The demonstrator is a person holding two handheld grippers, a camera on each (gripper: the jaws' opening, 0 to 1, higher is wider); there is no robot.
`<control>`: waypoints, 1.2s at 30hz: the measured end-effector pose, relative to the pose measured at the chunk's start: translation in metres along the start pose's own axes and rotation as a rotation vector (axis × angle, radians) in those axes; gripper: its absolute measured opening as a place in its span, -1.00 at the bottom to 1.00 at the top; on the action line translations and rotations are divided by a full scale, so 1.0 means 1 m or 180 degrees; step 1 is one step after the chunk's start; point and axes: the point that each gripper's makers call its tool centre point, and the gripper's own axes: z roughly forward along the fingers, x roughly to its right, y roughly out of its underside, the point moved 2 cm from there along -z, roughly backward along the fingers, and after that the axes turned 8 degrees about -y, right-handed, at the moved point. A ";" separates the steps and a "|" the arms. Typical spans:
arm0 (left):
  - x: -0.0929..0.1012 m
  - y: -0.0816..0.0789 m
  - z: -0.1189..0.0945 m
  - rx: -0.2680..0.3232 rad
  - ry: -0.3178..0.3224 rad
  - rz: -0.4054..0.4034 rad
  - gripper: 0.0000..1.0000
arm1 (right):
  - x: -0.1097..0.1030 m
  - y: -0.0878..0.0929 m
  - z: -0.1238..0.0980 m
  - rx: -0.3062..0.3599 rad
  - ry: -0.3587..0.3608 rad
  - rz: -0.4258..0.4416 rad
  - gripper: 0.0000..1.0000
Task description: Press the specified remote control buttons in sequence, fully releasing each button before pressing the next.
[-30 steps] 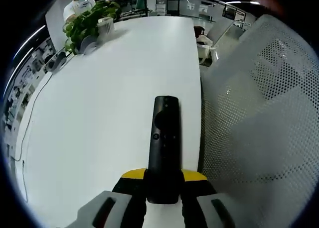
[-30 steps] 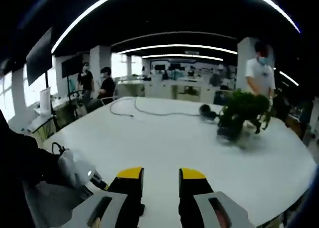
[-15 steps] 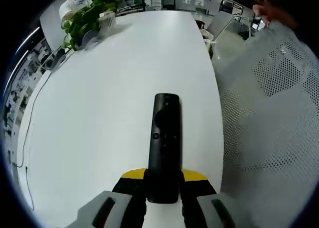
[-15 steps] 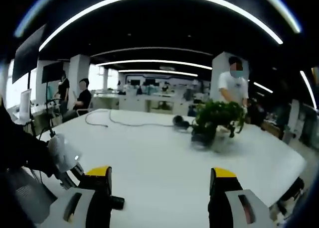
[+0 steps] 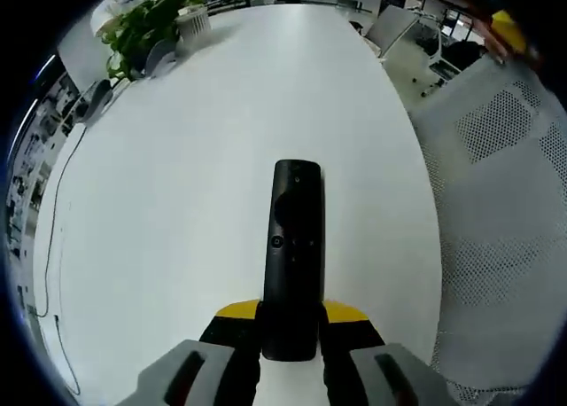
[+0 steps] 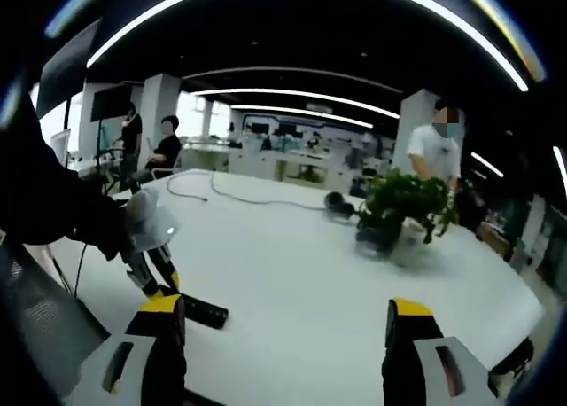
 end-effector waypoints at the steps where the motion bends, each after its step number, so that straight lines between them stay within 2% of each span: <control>1: -0.002 0.000 0.000 0.0003 0.0011 0.0018 -0.50 | 0.001 0.001 0.000 -0.0014 0.0009 0.0019 0.84; 5: -0.011 -0.001 0.002 -0.0007 0.0047 0.0129 -0.50 | 0.001 0.006 0.001 -0.0113 0.0002 0.0085 0.83; 16: -0.049 -0.005 0.007 -0.0057 0.0053 0.0129 -0.50 | 0.003 0.012 0.002 -0.0282 0.0031 0.0097 0.74; 21: -0.067 -0.008 0.010 -0.0116 0.0066 0.0118 -0.50 | 0.003 0.010 0.002 -0.0248 0.0024 0.0129 0.73; 24: -0.079 -0.011 0.013 -0.0165 0.0068 0.0119 -0.50 | 0.003 0.013 0.004 -0.0334 0.0022 0.0110 0.70; 36: -0.123 -0.021 0.020 -0.0269 0.0092 0.0181 -0.50 | 0.003 0.013 0.005 -0.0366 0.0009 0.0115 0.65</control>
